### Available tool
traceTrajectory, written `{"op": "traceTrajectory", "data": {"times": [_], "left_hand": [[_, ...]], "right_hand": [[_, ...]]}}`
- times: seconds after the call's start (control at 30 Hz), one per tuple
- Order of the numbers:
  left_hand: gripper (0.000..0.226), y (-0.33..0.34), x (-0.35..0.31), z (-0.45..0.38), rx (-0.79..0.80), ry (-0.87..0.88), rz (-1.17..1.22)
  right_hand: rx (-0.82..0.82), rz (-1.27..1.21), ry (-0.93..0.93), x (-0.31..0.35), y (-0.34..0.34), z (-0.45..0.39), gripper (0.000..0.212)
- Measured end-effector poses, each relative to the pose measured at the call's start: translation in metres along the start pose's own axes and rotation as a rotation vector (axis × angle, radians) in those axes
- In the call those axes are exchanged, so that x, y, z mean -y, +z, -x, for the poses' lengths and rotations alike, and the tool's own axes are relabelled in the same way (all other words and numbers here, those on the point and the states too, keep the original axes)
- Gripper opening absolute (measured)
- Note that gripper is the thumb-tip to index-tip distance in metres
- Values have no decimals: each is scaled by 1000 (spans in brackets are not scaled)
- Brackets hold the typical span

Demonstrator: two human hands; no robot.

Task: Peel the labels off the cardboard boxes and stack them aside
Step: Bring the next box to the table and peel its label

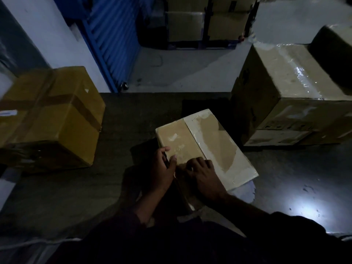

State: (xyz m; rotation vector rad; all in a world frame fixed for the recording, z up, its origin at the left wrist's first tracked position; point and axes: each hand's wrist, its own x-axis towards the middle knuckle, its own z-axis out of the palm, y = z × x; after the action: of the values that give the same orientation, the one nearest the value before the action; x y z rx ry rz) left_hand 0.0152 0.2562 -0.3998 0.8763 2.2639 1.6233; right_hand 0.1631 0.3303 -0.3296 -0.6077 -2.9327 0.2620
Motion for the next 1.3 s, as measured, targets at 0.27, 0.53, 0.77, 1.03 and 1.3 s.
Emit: {"op": "traceTrajectory", "data": {"times": [0.27,0.53,0.77,1.03,1.3], "left_hand": [[31,0,-1,-1,14,-4,10],[33,1,0,-1,17,-3,36],[31,0,1,-1,35,-21,30],[34,0,2,-1,38,-15,27],[30,1,1,-1,31,-13,34]], "right_hand": [[89,66,45,-4,-9,-2,46],[86,71,99,-6,-8,-5,38],[70,51,61,-2,-12,-1,42],[33,98,91,-1,-4,2,42],[30,78,49,-2,-8,8,40]]}}
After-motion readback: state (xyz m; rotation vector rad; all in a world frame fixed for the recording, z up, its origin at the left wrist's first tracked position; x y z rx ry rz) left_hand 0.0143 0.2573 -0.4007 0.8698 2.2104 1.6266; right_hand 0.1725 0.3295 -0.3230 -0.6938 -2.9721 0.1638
